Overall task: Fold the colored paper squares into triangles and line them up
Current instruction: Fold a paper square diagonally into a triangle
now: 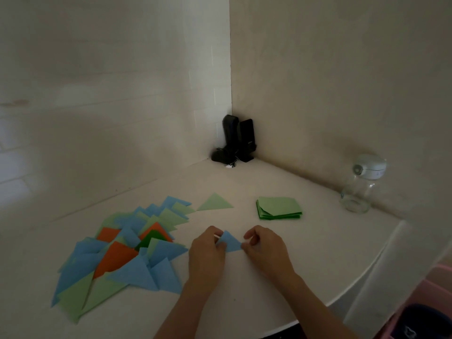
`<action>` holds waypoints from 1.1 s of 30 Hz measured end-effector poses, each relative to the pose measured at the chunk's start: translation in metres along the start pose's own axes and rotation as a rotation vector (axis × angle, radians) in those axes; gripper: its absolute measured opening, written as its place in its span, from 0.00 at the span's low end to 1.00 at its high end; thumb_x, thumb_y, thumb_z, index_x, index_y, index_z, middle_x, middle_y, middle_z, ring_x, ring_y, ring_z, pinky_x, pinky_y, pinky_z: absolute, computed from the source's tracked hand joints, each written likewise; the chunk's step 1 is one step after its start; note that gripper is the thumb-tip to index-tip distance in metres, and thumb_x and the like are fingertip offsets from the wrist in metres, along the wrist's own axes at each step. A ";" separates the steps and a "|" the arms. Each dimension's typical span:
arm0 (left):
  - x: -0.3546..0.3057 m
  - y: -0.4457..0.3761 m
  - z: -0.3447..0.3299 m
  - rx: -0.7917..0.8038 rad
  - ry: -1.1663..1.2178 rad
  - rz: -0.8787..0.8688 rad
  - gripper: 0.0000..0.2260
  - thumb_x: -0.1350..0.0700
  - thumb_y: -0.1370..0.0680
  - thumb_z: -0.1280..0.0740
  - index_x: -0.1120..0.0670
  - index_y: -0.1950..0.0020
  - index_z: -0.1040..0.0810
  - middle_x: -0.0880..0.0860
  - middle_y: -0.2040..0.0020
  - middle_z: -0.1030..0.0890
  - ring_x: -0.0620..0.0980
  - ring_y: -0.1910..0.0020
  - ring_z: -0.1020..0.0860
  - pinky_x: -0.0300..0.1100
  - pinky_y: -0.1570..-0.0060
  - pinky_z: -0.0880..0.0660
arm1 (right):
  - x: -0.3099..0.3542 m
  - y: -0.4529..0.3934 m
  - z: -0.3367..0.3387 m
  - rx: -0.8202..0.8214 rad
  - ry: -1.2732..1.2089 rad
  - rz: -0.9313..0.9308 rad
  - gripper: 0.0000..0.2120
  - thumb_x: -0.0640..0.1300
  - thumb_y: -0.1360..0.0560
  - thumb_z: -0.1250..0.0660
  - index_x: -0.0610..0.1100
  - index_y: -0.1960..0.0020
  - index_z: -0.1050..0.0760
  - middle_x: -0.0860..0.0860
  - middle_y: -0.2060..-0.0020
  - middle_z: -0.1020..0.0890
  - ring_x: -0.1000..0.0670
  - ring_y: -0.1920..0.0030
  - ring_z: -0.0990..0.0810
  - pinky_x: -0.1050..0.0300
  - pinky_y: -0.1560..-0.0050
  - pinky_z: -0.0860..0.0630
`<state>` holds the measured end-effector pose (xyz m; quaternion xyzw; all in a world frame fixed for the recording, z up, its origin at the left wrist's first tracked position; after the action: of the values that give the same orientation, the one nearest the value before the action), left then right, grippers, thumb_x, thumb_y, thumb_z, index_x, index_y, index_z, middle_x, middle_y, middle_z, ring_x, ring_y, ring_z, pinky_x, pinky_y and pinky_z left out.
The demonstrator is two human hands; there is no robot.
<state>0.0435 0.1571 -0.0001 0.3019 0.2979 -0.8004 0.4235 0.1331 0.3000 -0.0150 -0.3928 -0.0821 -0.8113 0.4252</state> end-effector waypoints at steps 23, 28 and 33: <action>0.038 -0.118 0.005 -0.132 -0.110 0.025 0.05 0.60 0.27 0.30 0.52 0.52 0.21 0.52 0.55 0.22 0.54 0.55 0.24 0.48 0.55 0.27 | -0.045 -0.065 0.051 -0.266 0.207 -0.051 0.08 0.50 0.26 0.32 0.49 0.51 0.18 0.54 0.49 0.20 0.48 0.48 0.24 0.53 0.49 0.27; 0.032 -0.109 0.012 -0.182 -0.059 0.001 0.10 0.59 0.26 0.30 0.54 0.46 0.24 0.54 0.50 0.27 0.52 0.53 0.26 0.43 0.59 0.31 | -0.055 -0.067 0.054 -0.268 0.098 -0.153 0.06 0.52 0.30 0.28 0.50 0.56 0.18 0.55 0.53 0.19 0.50 0.51 0.22 0.53 0.50 0.25; 0.009 -0.083 0.013 -0.169 0.009 -0.147 0.10 0.62 0.28 0.29 0.52 0.50 0.24 0.50 0.54 0.28 0.46 0.62 0.28 0.32 0.65 0.37 | -0.060 -0.064 0.061 -0.244 -0.063 -0.266 0.05 0.54 0.33 0.26 0.54 0.62 0.19 0.55 0.61 0.17 0.52 0.58 0.20 0.54 0.56 0.22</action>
<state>-0.0352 0.1816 0.0199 0.2460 0.3876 -0.7999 0.3865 0.1392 0.4062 -0.0034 -0.4524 -0.0477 -0.8515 0.2607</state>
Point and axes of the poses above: each hand's wrist, its own y-axis away from the middle knuckle, its own z-axis out of the back of the hand, x = y × z, the point moved 9 cm from there along -y, towards the middle knuckle
